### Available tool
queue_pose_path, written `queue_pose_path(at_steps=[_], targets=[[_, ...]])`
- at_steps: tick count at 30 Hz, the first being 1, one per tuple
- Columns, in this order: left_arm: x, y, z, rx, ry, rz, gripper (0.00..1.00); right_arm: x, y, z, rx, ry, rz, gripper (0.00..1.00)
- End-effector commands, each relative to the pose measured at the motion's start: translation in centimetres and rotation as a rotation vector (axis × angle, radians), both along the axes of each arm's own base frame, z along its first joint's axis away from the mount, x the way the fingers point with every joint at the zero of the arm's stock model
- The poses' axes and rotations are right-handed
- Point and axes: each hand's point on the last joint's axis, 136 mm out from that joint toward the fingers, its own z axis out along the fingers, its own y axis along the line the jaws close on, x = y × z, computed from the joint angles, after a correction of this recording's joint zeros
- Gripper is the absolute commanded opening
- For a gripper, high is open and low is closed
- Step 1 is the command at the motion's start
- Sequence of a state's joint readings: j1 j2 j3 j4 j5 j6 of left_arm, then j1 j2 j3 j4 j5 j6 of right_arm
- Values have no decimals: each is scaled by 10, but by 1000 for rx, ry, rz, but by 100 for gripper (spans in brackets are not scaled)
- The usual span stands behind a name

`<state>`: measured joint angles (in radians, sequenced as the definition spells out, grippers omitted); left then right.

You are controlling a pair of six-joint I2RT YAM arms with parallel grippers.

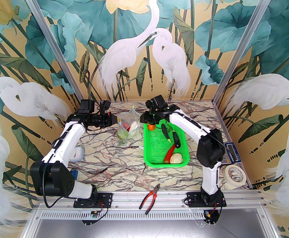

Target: Place the food in the zip-top bag and seal the zipper

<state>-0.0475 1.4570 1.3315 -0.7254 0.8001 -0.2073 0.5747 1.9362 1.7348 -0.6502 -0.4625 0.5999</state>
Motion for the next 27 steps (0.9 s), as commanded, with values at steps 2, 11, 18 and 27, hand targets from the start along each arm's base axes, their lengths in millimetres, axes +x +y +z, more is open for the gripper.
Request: queue_pose_path(at_steps=[2, 11, 18, 27], targets=[[8, -14, 11, -51, -44, -38, 0, -2, -9, 51, 75, -154, -17, 57], [13, -14, 8, -37, -47, -43, 0, 9, -97, 25, -184, -142, -294, 62], [13, -15, -2, 9, -42, -49, 0, 28, -88, -34, -182, -23, -362, 65], [14, -16, 1, 10, -58, -55, 0, 61, -67, -77, -184, 44, -404, 68]])
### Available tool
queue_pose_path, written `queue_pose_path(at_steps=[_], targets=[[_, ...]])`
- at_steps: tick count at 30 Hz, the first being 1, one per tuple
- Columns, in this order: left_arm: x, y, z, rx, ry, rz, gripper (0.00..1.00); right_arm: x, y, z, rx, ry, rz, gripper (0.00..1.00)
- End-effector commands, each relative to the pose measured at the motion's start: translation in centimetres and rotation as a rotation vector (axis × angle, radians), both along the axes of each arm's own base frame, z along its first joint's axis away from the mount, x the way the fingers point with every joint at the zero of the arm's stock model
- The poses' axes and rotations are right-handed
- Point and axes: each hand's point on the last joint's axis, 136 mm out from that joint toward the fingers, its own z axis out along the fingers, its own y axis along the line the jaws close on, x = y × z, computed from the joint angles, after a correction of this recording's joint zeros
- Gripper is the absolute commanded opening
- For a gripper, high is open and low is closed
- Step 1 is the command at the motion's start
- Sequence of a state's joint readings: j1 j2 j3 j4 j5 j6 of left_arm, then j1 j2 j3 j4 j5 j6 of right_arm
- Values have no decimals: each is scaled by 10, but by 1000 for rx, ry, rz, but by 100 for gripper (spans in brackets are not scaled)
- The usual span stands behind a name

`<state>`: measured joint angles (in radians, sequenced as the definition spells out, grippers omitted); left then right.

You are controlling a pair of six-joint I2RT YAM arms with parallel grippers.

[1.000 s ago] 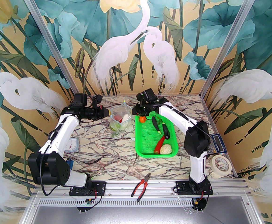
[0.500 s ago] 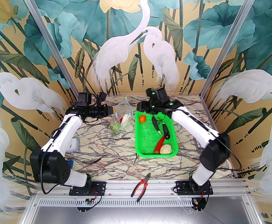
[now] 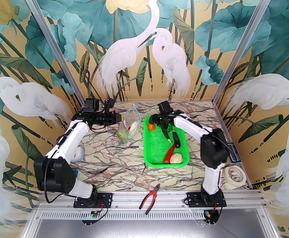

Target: Place the food in the zip-top bag and seal the zipper

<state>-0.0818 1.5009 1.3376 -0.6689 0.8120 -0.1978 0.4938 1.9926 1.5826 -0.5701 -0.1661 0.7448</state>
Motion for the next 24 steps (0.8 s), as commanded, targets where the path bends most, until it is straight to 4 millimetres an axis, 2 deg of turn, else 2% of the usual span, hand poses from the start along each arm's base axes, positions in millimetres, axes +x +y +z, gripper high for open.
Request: queue_pose_path(at_steps=[1, 8, 19, 24], targets=[[5, -1, 7, 15, -38, -9, 0, 16, 11, 9, 20, -29, -33, 68], [6, -3, 9, 5, -48, -23, 0, 19, 12, -24, -28, 28, -47, 70], [8, -5, 7, -2, -46, -40, 0, 22, 12, -58, -101, 80, -51, 70], [9, -6, 6, -3, -41, -44, 0, 16, 10, -73, -117, 112, -48, 61]])
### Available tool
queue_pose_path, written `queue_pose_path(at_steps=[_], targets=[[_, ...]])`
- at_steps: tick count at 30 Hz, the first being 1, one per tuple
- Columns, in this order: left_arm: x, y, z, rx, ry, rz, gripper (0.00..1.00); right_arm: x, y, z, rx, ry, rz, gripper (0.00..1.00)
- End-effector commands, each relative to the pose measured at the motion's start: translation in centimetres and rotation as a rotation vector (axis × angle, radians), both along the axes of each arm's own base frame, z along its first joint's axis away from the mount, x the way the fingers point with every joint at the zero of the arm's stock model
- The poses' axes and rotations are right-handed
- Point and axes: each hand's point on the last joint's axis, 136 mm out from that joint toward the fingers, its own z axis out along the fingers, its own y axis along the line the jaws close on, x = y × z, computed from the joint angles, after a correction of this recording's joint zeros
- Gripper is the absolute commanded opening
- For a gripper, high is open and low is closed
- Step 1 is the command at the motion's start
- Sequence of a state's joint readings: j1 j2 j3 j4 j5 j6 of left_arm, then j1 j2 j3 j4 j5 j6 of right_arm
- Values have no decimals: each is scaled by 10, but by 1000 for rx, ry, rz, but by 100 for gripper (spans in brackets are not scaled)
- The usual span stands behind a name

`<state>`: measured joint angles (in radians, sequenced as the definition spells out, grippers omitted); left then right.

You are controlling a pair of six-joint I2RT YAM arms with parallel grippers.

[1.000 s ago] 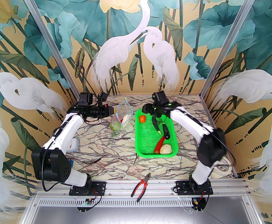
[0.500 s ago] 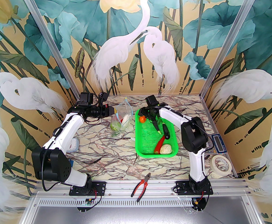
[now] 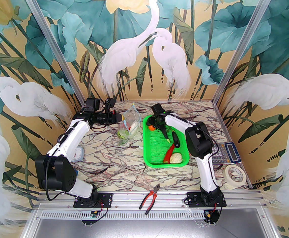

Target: Place the food in the zip-top bag and seal the zipper

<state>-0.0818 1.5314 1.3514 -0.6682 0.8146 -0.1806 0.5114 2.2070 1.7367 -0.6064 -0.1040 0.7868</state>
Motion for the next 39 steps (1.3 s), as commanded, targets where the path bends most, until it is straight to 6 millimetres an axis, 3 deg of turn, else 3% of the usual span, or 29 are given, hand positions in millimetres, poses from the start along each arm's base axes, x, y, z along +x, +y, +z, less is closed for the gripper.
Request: queue_pose_path(at_steps=[1, 9, 12, 18, 24, 28, 31, 35, 39], targets=[[4, -5, 12, -10, -46, -33, 0, -9, -2, -18, -42, 45, 3, 57], [6, -5, 8, -10, -32, -30, 0, -21, -15, -11, -63, 23, 3, 41], [7, -5, 5, -12, -20, -26, 0, -25, -21, 4, -59, -12, -6, 39], [10, -5, 0, 6, -6, -21, 0, -29, -38, 63, -88, -134, -12, 38], [10, -14, 4, 9, -14, -37, 0, -35, -57, 152, -106, -334, -4, 38], [12, -20, 9, 1, -23, -45, 0, -46, -41, 217, -23, -493, 87, 38], [14, -22, 15, -18, -33, -41, 0, -56, -19, 252, 40, -560, 169, 38], [16, -25, 19, -35, -36, -44, 0, -63, 19, 276, 127, -587, 278, 38], [16, -26, 21, -41, -40, -46, 0, -65, 60, 278, 181, -577, 378, 39]])
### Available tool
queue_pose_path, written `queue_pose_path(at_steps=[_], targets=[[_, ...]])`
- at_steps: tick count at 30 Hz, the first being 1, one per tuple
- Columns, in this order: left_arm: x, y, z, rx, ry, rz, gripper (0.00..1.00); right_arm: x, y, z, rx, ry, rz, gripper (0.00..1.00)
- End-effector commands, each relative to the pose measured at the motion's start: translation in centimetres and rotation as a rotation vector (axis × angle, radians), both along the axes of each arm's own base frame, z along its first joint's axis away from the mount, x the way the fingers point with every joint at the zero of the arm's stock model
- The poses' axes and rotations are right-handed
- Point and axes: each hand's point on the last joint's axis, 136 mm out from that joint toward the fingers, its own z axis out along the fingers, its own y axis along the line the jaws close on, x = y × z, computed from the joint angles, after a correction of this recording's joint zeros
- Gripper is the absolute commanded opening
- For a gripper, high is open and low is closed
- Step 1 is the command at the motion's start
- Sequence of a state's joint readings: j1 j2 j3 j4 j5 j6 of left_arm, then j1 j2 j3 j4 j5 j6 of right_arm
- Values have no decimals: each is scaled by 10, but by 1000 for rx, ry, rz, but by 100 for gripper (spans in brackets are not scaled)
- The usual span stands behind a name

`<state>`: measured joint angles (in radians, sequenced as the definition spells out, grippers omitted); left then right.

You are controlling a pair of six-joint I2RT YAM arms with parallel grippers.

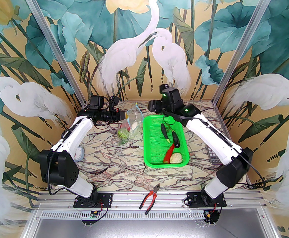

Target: Place the food in the zip-top bag and seal the zipper

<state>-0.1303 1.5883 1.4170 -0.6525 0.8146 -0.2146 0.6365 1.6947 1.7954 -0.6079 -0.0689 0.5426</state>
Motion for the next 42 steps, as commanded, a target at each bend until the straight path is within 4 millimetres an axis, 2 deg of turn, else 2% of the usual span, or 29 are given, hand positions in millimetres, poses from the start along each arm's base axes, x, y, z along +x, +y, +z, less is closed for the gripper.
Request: queue_pose_path(at_steps=[1, 7, 13, 16, 20, 25, 30, 33, 37, 40, 42], targets=[[6, -6, 16, -29, -42, -16, 0, -2, 38, -13, -13, 27, 125, 39], [5, -6, 30, -43, -75, -18, 0, 8, 63, -53, -39, 135, 152, 44], [5, -7, 42, -50, -98, -19, 0, 11, 67, -83, -68, 210, 140, 44], [7, -7, 44, -56, -100, -19, 0, 9, 69, -92, -77, 236, 147, 54], [8, -8, 45, -62, -98, -20, 0, 8, 69, -95, -83, 244, 148, 68], [7, -8, 46, -63, -101, -19, 0, 7, 66, -91, -89, 232, 141, 72], [6, -8, 47, -62, -104, -19, 0, 7, 55, -75, -101, 188, 114, 74], [5, -7, 49, -60, -109, -17, 0, 8, 28, -63, -144, 145, 39, 73], [3, -6, 46, -45, -111, -17, 0, 1, -32, -53, -231, 104, -102, 72], [3, -5, 43, -32, -107, -15, 0, -14, -79, -76, -357, 165, -181, 69], [3, -4, 42, -27, -109, -17, 0, -31, -100, -97, -434, 236, -194, 68]])
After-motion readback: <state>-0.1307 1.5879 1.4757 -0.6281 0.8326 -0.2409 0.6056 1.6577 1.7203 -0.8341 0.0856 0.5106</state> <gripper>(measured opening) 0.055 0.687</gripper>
